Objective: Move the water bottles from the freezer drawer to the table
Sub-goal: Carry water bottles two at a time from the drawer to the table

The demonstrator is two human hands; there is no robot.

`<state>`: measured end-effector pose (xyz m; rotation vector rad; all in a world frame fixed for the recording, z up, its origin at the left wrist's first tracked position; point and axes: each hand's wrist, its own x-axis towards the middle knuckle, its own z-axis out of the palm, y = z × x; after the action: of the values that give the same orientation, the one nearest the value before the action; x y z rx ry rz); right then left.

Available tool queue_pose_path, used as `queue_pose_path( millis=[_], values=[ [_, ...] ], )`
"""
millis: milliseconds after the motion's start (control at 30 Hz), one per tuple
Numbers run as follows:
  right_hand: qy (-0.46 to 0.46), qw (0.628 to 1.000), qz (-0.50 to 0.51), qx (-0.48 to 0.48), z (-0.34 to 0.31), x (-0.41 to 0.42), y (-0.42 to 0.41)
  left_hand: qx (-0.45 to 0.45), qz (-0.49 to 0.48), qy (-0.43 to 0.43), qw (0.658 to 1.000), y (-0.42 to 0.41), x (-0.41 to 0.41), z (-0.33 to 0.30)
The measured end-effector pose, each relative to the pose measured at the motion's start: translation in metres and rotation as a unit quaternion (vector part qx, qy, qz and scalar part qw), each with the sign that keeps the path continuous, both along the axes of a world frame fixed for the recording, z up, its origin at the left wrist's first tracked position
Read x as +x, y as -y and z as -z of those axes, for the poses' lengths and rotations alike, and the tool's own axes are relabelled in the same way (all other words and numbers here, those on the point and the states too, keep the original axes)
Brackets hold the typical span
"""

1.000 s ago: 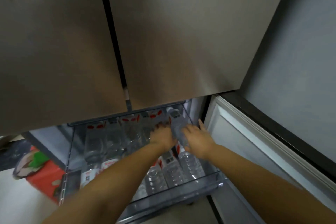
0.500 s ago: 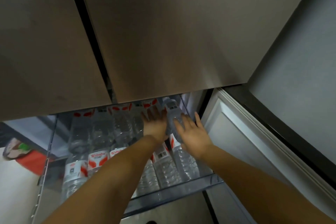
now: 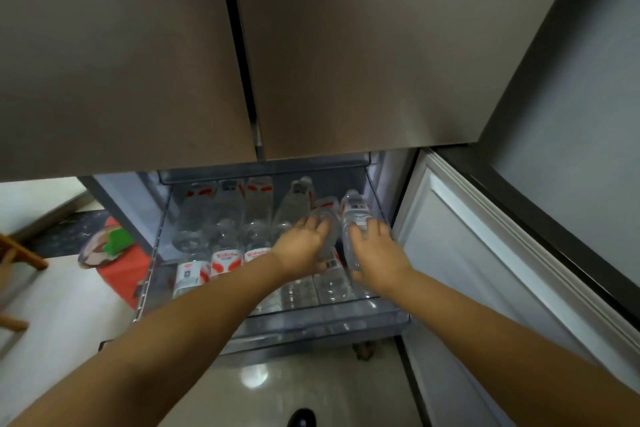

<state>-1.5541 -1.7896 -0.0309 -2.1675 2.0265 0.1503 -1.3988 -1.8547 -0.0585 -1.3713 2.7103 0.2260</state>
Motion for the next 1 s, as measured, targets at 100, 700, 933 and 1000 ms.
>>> queue_pose_path(
  millis=[100,700,933,1000],
  values=[
    [0.078,0.996,0.032,0.042,0.000,-0.001,-0.011,0.000,0.008,0.001,1.000,-0.018,0.013,-0.004],
    [0.369,0.868,0.324,0.071,0.022,0.000,0.053,0.157,-0.293,-0.049,0.942,0.028,-0.044,-0.015],
    [0.330,0.883,0.325,0.074,0.032,0.003,0.066,0.251,-0.309,-0.064,0.915,0.034,-0.058,0.000],
    [0.337,0.883,0.320,0.065,0.032,0.001,0.065,0.269,-0.365,-0.182,0.872,0.028,-0.049,0.010]
  ],
)
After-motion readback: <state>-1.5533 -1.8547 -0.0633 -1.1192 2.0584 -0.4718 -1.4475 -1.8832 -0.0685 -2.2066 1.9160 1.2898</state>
